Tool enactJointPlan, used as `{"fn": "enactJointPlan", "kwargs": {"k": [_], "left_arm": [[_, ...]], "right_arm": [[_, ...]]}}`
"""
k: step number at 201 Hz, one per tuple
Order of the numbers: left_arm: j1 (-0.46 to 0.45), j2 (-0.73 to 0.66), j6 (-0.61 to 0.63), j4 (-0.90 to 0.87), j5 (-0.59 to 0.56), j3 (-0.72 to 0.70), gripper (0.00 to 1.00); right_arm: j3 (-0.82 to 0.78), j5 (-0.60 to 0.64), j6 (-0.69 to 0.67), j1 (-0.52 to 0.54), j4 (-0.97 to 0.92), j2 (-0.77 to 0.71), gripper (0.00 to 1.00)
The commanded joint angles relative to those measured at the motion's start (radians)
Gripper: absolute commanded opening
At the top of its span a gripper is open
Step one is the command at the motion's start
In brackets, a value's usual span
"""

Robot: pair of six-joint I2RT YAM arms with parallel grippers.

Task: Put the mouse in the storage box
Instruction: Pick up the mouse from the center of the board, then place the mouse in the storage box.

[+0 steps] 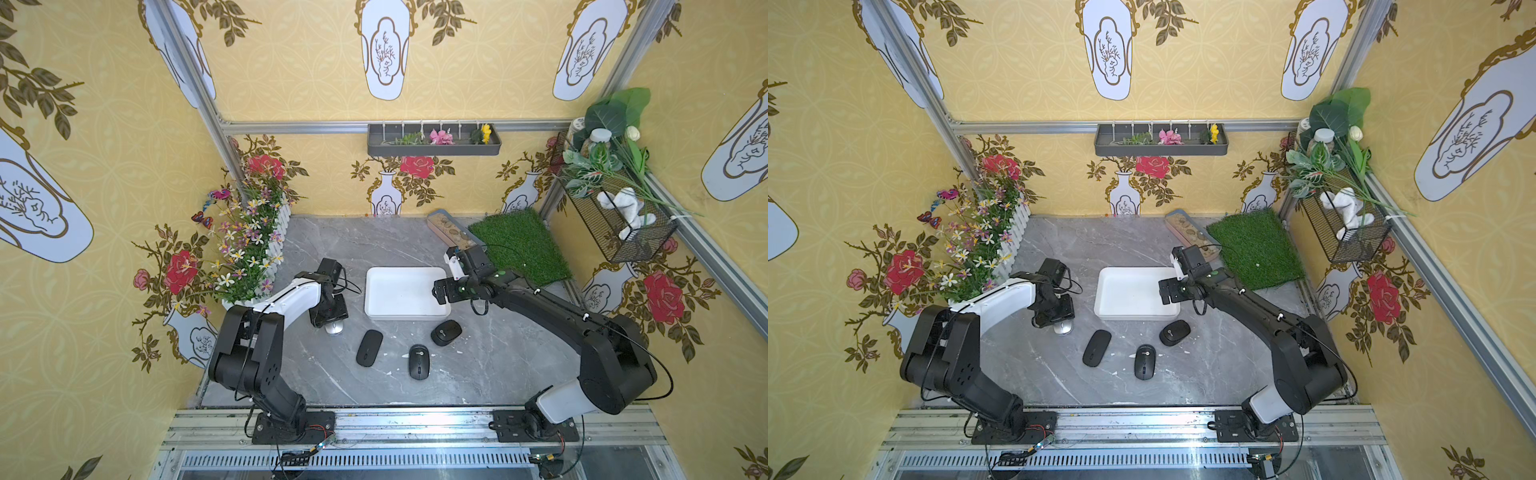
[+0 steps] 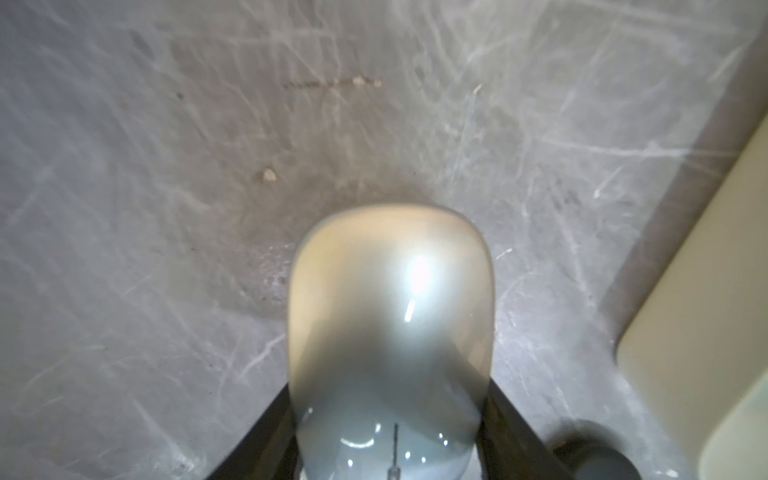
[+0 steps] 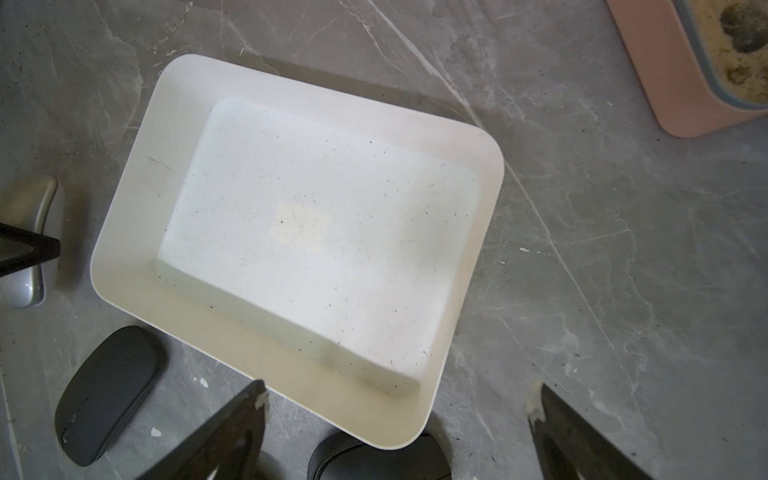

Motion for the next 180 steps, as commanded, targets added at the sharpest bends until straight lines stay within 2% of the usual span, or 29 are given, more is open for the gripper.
{"fn": "enactJointPlan", "kwargs": {"k": [1, 16, 41, 64, 82, 146, 180], "left_arm": [[-0.012, -0.027, -0.03, -0.067, -0.052, 0.026, 0.45], [-0.041, -0.048, -0.046, -0.124, -0.07, 0.076, 0.45], [-0.146, -0.047, -0.098, -0.203, -0.075, 0.215, 0.46], [-0.262, 0.027, -0.144, -0.248, -0.068, 0.375, 0.46], [-0.313, 0.112, -0.163, -0.253, -0.055, 0.479, 0.46], [-0.337, 0.395, -0.117, -0.237, -0.051, 0.655, 0.46], [-0.337, 0.45, -0.098, -0.237, -0.069, 0.64, 0.46]], "right_arm": [[0.008, 0.007, -0.007, 0.001, 0.029, 0.008, 0.97], [0.012, 0.009, -0.006, 0.0, 0.027, 0.011, 0.97], [0.008, 0.024, 0.003, -0.001, 0.031, 0.003, 0.97], [-0.009, 0.053, 0.019, -0.01, 0.04, -0.022, 0.98], [-0.03, 0.066, 0.036, -0.025, 0.052, -0.049, 0.97], [-0.093, 0.106, 0.038, -0.054, 0.044, -0.132, 0.97], [-0.122, 0.11, 0.04, -0.064, 0.044, -0.16, 0.97]]}}
